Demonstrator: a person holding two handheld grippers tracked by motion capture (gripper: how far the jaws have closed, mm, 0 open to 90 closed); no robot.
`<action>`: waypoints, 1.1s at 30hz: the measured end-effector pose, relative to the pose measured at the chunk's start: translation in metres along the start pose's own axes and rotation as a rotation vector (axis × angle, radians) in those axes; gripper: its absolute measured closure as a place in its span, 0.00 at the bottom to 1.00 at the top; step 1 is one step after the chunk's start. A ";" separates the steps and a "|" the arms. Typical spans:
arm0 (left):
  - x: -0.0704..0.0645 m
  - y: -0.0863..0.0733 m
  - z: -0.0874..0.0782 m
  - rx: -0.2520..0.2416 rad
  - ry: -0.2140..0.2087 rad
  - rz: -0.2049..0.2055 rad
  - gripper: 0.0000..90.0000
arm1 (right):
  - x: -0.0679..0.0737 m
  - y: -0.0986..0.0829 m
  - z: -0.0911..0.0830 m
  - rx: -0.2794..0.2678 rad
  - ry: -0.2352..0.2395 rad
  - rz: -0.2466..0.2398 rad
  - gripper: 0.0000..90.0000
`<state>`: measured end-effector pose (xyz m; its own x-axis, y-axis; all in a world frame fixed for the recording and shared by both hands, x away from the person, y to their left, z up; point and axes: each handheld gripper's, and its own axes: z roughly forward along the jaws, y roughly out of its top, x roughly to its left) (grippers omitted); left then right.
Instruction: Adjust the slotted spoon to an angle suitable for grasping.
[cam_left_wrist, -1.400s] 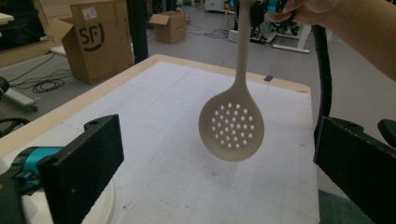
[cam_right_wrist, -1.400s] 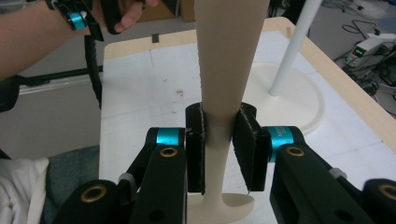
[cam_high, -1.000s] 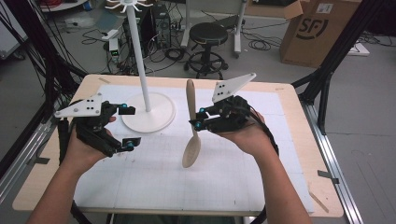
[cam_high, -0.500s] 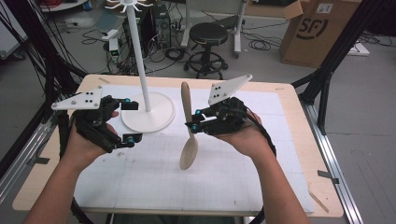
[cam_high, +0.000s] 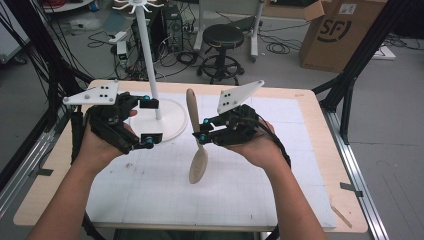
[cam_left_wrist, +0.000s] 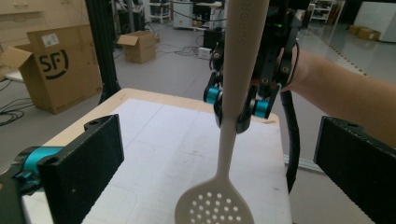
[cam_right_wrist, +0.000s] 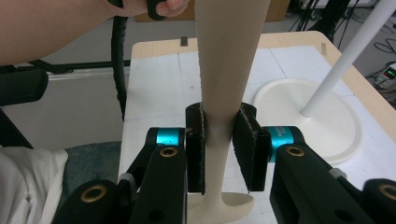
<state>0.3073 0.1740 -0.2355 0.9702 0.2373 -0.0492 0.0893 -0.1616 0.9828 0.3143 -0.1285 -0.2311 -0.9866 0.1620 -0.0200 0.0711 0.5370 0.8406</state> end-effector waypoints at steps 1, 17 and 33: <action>0.000 0.001 0.001 0.002 0.003 0.003 0.02 | 0.001 0.002 0.002 0.002 0.001 -0.006 0.84; -0.004 0.009 0.018 -0.011 -0.083 0.021 0.28 | 0.004 0.008 0.012 0.010 0.027 -0.012 0.84; -0.006 0.014 0.029 -0.025 -0.116 0.029 0.43 | 0.007 0.011 0.018 0.007 0.038 -0.039 0.84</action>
<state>0.3089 0.1424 -0.2266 0.9919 0.1203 -0.0397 0.0568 -0.1427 0.9881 0.3106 -0.1068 -0.2313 -0.9935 0.1094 -0.0317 0.0337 0.5477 0.8360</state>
